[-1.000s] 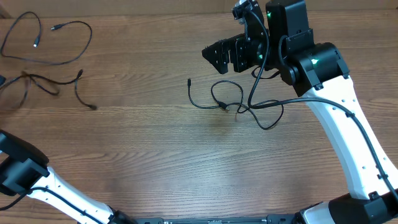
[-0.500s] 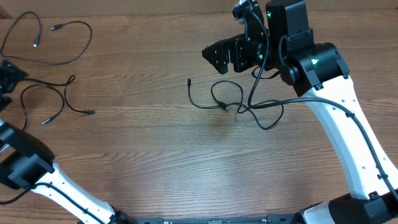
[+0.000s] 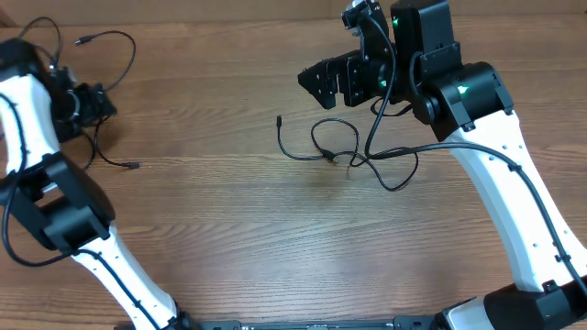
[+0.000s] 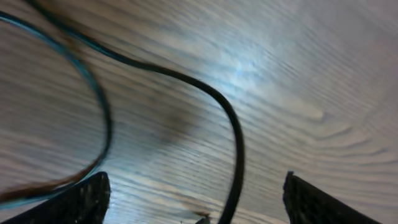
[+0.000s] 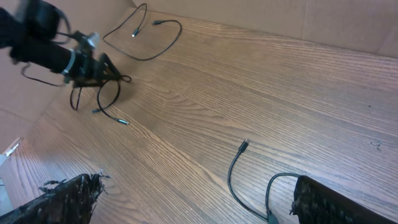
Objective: Untangle cables
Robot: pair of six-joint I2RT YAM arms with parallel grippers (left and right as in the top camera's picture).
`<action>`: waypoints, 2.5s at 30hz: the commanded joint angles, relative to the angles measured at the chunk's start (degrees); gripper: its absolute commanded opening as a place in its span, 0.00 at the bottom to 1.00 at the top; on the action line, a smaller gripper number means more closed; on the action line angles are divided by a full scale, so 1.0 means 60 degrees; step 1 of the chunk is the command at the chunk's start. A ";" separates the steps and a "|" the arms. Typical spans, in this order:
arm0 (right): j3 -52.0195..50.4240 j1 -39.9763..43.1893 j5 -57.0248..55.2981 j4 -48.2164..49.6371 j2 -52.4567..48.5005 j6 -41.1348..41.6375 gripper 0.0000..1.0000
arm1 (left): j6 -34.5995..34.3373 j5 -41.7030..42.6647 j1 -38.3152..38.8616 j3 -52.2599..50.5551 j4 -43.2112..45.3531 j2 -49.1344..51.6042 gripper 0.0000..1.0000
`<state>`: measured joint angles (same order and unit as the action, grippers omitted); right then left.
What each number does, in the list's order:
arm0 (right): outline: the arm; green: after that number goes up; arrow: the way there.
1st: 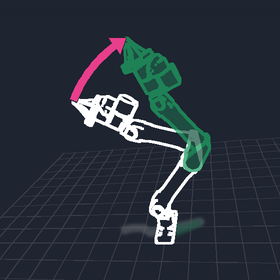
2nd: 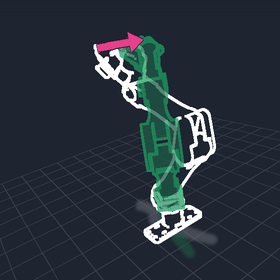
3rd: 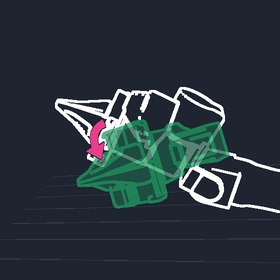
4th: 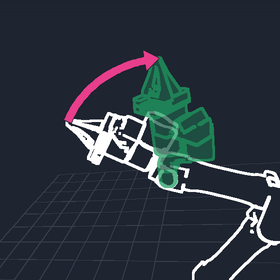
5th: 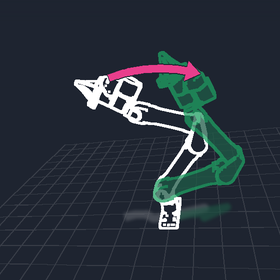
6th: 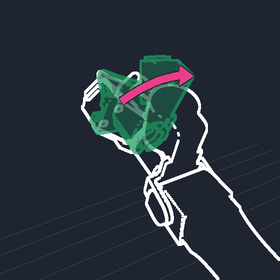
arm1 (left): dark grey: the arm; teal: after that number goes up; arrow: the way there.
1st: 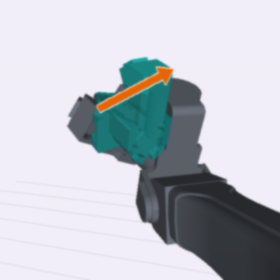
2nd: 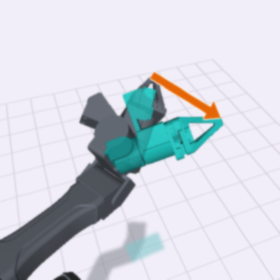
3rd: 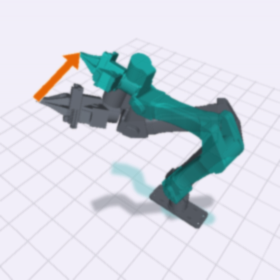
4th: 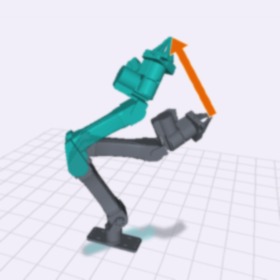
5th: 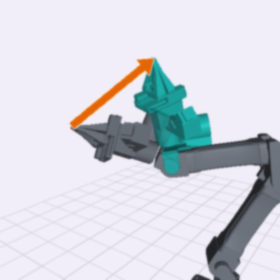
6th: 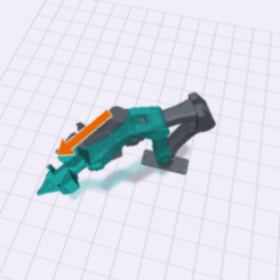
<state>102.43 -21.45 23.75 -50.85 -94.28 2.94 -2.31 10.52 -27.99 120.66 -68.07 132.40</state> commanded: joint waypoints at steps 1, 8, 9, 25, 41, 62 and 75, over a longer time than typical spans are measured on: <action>0.0062 -0.0004 -0.0033 0.0022 -0.0044 -0.0033 1.00 | 0.0659 -0.0659 0.0189 -0.0645 0.0280 0.0182 0.88; 0.0062 -0.0004 -0.0076 0.0025 -0.0044 -0.0066 1.00 | 0.0270 -0.2721 0.0229 -0.0984 0.0954 0.0182 0.40; 0.0062 -0.0004 -0.0095 0.0025 -0.0044 -0.0066 1.00 | 0.0066 -0.3136 0.0222 -0.0984 0.1075 0.0182 0.33; 0.0062 -0.0004 -0.0102 -0.0084 -0.0044 -0.0066 1.00 | 0.0131 -0.5668 0.0936 -0.0499 0.2579 0.0164 0.05; 0.0062 -0.0004 -0.0135 -0.0109 -0.0044 -0.0066 1.00 | 0.0368 -0.6703 0.0980 -0.0601 0.1989 0.0164 1.00; 0.0062 -0.0004 -0.0127 -0.0113 -0.0430 -0.0062 1.00 | -0.1031 0.0004 0.0321 -0.0361 0.2769 -0.2146 1.00; 0.0062 -0.0004 -0.0127 -0.0251 -0.0572 -0.0058 1.00 | -0.5049 -0.1606 -0.2375 -0.0769 0.0816 -0.2346 1.00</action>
<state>102.43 -21.45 23.49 -52.58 -97.78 2.96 -23.51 3.29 -37.76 118.26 -61.12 115.52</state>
